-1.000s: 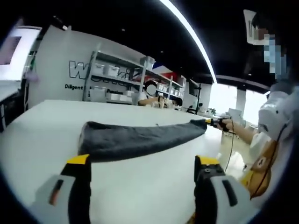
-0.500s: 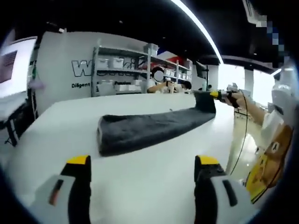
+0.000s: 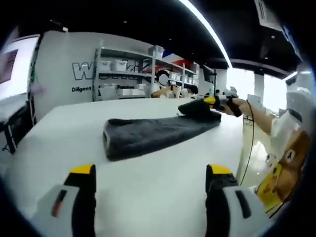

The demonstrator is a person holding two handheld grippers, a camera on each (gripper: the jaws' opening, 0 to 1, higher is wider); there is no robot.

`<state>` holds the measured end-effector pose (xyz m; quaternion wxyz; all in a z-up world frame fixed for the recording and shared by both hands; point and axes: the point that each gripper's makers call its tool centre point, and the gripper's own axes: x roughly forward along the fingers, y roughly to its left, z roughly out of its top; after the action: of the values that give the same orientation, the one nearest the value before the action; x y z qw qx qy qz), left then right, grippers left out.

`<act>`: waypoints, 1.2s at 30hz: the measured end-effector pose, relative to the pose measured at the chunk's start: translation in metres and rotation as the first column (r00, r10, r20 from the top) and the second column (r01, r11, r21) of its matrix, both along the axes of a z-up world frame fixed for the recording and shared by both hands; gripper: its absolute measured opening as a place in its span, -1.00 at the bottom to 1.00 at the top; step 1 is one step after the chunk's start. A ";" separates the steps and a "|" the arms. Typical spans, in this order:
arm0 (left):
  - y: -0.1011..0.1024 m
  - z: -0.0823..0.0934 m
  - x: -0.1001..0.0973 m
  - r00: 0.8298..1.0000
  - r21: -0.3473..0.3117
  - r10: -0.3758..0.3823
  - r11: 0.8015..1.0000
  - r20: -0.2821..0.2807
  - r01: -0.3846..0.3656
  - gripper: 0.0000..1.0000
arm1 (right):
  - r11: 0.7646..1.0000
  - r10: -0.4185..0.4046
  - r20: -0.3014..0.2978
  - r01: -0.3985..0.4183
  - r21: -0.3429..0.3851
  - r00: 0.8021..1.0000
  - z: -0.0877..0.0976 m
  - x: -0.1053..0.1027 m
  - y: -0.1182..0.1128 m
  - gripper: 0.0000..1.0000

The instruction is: Fold the towel on the table until its edges align and the towel forms a compact rectangular stack.

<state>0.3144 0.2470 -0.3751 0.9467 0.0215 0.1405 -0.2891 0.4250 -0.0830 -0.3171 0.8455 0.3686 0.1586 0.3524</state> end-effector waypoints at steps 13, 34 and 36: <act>0.006 0.000 0.002 1.000 -0.026 0.017 1.000 -0.002 -0.017 0.93 | 0.994 0.106 0.051 -0.107 0.027 0.993 0.025 0.016 0.091 -0.94; 0.016 0.001 -0.003 0.999 -0.050 0.049 0.998 -0.010 -0.049 0.92 | 0.974 0.212 0.168 -0.222 0.039 0.963 0.059 0.028 0.237 -0.94; 0.017 0.001 -0.004 0.999 -0.051 0.053 0.997 -0.012 -0.053 0.91 | 0.967 0.240 0.153 -0.250 0.046 0.959 0.054 0.023 0.254 -0.94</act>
<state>0.3106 0.2642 -0.3742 0.9535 -0.0082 0.1384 -0.2675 0.4480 0.1711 -0.2629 0.7921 0.3466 0.1289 0.4856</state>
